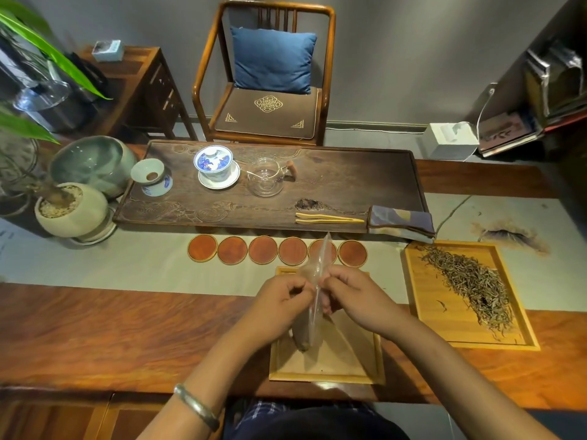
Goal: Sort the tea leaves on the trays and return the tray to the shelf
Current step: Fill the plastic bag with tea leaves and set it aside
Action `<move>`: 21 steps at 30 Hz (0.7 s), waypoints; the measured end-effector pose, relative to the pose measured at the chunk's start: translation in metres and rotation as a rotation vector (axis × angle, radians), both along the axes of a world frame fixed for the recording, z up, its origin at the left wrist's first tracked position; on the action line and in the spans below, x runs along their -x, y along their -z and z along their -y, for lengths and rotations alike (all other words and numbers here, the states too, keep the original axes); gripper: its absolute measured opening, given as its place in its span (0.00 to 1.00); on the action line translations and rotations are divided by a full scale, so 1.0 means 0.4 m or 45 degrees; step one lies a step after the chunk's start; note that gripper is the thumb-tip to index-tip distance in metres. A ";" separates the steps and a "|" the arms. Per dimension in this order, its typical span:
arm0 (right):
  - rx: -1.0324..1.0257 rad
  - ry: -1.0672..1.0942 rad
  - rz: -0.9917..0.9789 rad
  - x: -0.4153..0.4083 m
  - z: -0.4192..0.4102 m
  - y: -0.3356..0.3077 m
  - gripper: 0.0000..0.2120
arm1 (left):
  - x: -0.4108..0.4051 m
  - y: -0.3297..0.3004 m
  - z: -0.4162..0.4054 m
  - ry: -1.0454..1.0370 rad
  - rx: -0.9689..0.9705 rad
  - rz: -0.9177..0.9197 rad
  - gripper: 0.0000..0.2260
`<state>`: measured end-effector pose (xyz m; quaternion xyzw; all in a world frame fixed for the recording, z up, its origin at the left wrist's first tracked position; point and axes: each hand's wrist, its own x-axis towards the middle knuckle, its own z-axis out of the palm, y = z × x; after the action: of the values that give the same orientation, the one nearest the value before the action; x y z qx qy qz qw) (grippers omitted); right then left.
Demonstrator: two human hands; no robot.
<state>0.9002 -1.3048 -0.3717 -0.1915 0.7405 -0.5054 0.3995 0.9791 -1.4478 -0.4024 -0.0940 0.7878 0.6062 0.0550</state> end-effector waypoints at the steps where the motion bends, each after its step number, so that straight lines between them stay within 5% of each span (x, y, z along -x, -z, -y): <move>1: 0.001 -0.006 -0.010 -0.001 0.001 0.000 0.14 | 0.000 0.000 -0.001 -0.011 -0.007 -0.005 0.11; 12: 0.028 0.030 -0.041 -0.015 0.002 0.012 0.15 | -0.008 -0.024 -0.028 -0.161 -0.139 0.017 0.15; 17: 0.112 0.212 0.064 0.008 -0.037 0.016 0.17 | -0.022 -0.025 0.007 -0.447 -0.286 0.036 0.15; 21: -0.029 0.253 -0.165 0.015 -0.076 0.032 0.14 | -0.046 -0.030 0.050 -0.346 0.007 0.012 0.14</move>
<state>0.8942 -1.2742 -0.3845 -0.1450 0.7857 -0.5207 0.3009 0.9974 -1.4678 -0.3902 -0.2027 0.7693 0.6055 -0.0241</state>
